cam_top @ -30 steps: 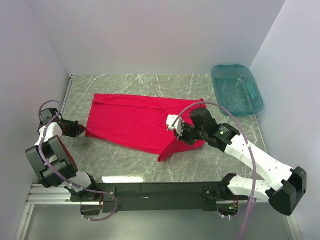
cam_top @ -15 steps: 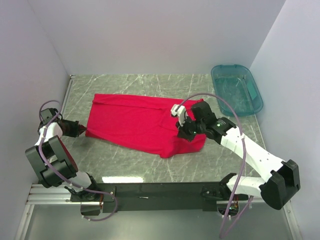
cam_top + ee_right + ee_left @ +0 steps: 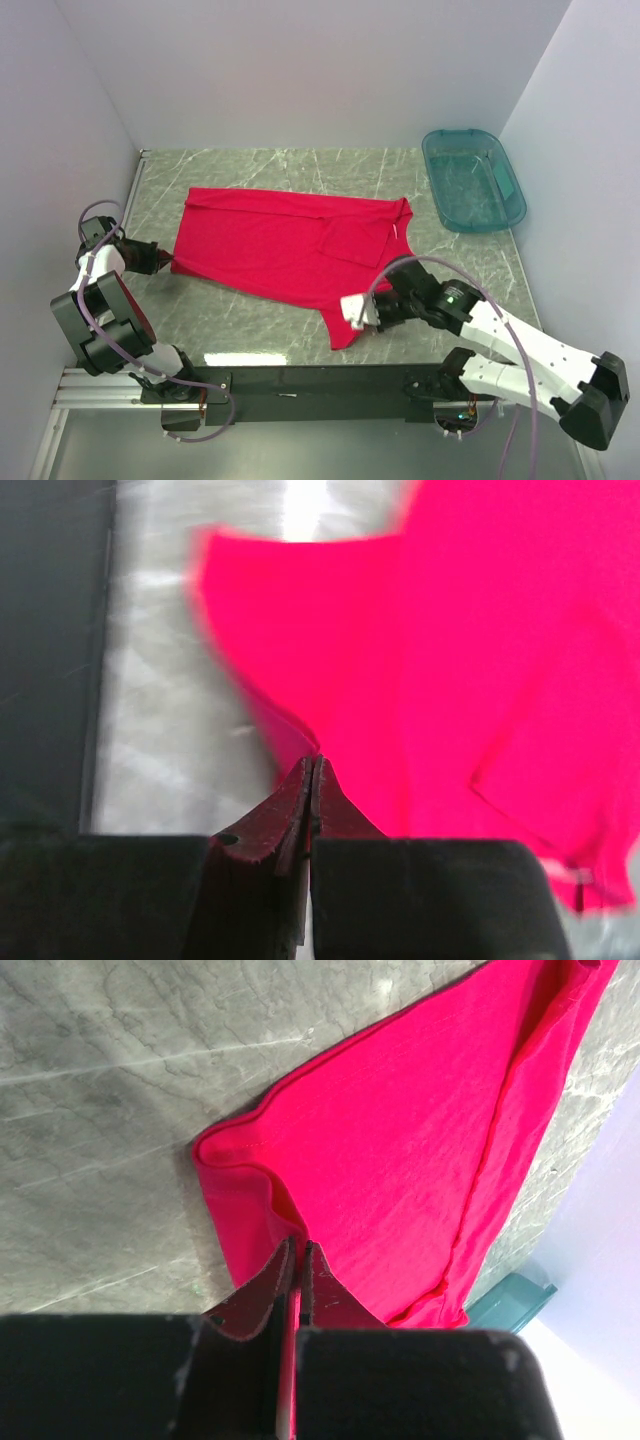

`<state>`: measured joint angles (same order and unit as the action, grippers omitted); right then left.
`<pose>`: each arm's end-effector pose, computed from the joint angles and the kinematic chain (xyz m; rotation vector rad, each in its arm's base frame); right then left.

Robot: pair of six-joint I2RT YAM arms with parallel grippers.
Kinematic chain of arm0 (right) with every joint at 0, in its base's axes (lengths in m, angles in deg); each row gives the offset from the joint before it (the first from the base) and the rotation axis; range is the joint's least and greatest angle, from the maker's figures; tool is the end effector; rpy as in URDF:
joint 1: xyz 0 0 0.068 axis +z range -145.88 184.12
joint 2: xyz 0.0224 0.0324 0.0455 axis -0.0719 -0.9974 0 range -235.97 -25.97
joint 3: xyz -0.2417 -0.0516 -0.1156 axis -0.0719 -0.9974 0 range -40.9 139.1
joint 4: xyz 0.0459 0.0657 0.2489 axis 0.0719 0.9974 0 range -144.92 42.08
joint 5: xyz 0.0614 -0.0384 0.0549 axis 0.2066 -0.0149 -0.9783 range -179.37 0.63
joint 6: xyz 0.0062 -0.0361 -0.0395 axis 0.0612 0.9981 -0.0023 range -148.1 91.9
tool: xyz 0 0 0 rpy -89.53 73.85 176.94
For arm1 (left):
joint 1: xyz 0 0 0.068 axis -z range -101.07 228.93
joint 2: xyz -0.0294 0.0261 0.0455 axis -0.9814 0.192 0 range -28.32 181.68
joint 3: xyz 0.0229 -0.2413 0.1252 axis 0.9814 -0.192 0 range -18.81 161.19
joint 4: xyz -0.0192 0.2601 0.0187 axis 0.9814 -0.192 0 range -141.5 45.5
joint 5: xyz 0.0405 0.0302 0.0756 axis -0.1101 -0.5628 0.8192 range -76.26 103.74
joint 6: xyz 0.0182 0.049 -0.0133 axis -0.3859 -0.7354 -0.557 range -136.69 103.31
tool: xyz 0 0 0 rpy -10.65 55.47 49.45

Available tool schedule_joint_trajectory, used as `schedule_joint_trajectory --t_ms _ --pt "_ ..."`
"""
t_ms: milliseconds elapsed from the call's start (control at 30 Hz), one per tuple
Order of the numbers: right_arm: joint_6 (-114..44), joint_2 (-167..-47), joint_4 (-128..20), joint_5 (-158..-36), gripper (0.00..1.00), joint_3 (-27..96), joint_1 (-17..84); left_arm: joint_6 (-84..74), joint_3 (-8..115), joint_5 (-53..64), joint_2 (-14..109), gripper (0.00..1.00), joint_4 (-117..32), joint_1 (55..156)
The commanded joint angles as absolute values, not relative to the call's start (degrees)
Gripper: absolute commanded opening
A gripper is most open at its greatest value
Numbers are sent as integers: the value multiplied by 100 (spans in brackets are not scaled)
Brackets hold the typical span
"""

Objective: Fold and stack the t-shirts
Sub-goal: Fold the tshirt

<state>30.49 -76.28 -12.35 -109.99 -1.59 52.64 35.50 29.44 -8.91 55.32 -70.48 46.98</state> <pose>0.1013 0.1335 0.2425 -2.0619 1.3400 0.3738 0.2419 0.1346 0.1890 -1.6740 2.0566 -0.6409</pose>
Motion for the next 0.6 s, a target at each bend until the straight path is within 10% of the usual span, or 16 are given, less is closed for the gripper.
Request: schedule_joint_trajectory --t_ms 0,233,567 --pt "1824 -7835 -2843 -10413 0 146 4870 3455 3085 -946 5501 1 -6973 4685" --pt "652 -7600 -3919 -10711 0 68 4561 3446 3120 -981 5457 1 -7017 4685" --pt "3263 -7493 -1316 -12077 0 674 4552 3446 3129 -1017 5518 1 -6981 4685"
